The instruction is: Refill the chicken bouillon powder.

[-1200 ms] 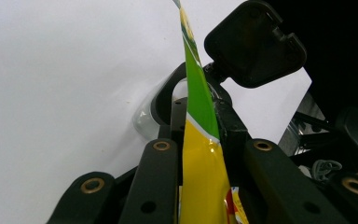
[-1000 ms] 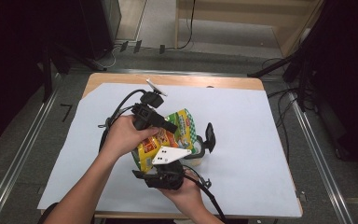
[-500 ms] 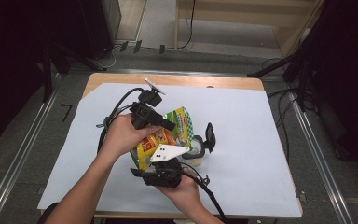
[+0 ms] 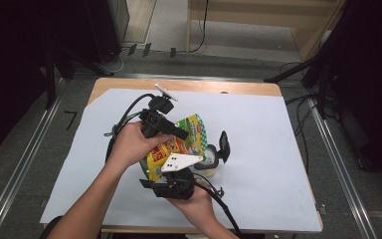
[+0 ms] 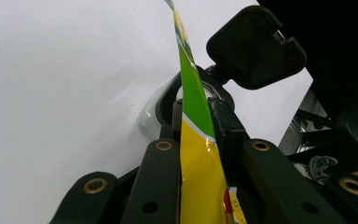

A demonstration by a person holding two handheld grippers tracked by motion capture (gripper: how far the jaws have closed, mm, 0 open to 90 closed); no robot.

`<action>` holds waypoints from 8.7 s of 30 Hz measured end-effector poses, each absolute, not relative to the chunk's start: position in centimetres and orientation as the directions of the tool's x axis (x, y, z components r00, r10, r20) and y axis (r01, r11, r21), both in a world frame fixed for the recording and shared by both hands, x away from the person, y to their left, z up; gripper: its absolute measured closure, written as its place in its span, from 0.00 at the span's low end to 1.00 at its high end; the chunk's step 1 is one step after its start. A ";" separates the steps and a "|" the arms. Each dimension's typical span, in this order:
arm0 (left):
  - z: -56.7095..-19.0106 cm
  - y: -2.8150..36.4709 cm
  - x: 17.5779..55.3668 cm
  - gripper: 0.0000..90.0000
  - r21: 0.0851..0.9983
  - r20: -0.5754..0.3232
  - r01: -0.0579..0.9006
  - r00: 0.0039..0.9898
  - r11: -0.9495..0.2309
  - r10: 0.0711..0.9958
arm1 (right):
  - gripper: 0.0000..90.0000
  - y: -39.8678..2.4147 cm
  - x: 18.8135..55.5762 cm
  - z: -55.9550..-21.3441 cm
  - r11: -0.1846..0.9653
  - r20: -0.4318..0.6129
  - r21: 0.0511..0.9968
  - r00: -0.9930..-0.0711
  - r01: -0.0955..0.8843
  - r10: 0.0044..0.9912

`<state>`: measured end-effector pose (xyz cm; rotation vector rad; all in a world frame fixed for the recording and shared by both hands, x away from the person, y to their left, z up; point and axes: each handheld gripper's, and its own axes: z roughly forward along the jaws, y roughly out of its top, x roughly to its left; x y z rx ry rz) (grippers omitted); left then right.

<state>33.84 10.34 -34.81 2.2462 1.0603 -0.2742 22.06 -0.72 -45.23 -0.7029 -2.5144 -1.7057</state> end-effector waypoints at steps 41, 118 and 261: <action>-34.5 10.3 33.5 0.91 0.456 -0.436 0.751 0.657 -0.478 0.615 | 0.72 -0.7 21.8 -45.0 0.298 0.264 0.879 -0.901 0.372 0.345; -33.8 10.9 32.5 0.90 0.506 -0.422 0.744 0.655 -0.436 0.627 | 0.74 0.1 22.4 -45.1 0.300 0.257 0.884 -0.908 0.359 0.331; -34.0 10.6 32.6 0.86 0.518 -0.438 0.739 0.661 -0.430 0.609 | 0.74 -0.1 22.5 -45.0 0.282 0.298 0.872 -0.891 0.400 0.342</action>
